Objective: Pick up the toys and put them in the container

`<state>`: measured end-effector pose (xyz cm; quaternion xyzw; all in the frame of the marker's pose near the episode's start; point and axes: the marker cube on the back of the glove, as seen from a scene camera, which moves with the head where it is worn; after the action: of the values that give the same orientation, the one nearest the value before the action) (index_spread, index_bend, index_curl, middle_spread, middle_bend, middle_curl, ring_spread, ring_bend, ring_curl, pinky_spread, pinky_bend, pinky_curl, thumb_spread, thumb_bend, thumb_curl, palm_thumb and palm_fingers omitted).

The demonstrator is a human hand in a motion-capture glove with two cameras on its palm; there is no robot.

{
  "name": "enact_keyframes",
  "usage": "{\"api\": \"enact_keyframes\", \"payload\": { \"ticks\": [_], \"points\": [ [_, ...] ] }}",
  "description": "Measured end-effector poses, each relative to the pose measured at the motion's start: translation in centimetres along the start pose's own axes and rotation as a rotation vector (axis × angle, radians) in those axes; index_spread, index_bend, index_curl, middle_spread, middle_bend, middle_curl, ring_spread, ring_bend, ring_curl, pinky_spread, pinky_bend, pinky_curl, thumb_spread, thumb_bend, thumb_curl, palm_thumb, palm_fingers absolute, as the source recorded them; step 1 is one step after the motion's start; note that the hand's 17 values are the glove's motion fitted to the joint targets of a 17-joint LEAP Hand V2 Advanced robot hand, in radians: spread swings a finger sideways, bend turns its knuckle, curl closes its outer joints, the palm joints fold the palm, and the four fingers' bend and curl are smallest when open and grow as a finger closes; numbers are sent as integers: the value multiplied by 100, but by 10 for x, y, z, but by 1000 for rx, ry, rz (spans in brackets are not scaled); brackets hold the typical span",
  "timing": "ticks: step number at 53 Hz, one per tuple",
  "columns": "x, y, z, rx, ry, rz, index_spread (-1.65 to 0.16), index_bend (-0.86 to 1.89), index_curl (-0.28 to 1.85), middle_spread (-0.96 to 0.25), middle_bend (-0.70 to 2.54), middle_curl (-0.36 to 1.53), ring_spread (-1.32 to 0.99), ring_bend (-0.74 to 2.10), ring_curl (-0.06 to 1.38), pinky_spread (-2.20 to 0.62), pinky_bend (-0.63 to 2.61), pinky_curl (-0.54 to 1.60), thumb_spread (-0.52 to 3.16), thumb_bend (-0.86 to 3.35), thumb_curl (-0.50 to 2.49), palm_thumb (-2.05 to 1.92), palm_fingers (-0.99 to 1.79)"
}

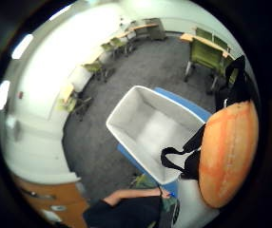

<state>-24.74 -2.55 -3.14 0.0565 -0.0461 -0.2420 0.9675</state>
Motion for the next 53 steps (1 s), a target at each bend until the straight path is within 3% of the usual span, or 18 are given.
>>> {"api": "enact_keyframes", "payload": {
  "ticks": [8,15,18,21,22,23,25,28,34,38,53],
  "points": [
    [42,-14,30,-30,-43,-260,-33,31,123,-37,92,65,-42,113,51,-50,79,39,65,17,99,62,114],
    [33,-22,46,-79,8,-154,-34,29,127,-38,91,66,-42,113,51,-50,79,39,65,17,104,61,114],
    [32,-23,54,-156,-5,-27,-34,21,127,-38,87,65,-42,112,50,-49,82,39,66,11,103,55,106],
    [32,-21,56,-197,-54,-4,-34,0,119,-38,72,61,-43,110,50,-44,93,43,86,-10,87,22,69],
    [33,-19,56,-198,-74,-18,-33,-7,115,-32,57,58,-40,102,49,-42,100,47,86,-17,82,8,25],
    [33,-18,55,-194,-92,-33,-31,-3,114,-28,52,58,-37,99,52,-40,104,51,86,-18,79,1,5],
    [40,-14,53,-173,-93,-71,-30,-1,107,-23,52,57,-35,93,51,-36,104,50,87,-16,73,-8,-6],
    [55,-8,51,-148,-45,-114,-28,1,97,-19,51,53,-33,85,42,-31,100,44,88,-15,66,-14,-8],
    [3,7,33,-116,-52,-6,-25,5,83,-13,49,51,-30,81,36,-25,99,40,89,-13,55,-16,-8],
    [41,25,29,-95,125,33,-23,7,76,-12,48,50,-29,81,36,-22,98,39,90,-13,48,-16,-7],
    [202,103,-3,-51,138,254,-21,12,59,-12,43,47,-29,76,34,-19,101,38,91,-12,32,-15,-1]
  ]
}}
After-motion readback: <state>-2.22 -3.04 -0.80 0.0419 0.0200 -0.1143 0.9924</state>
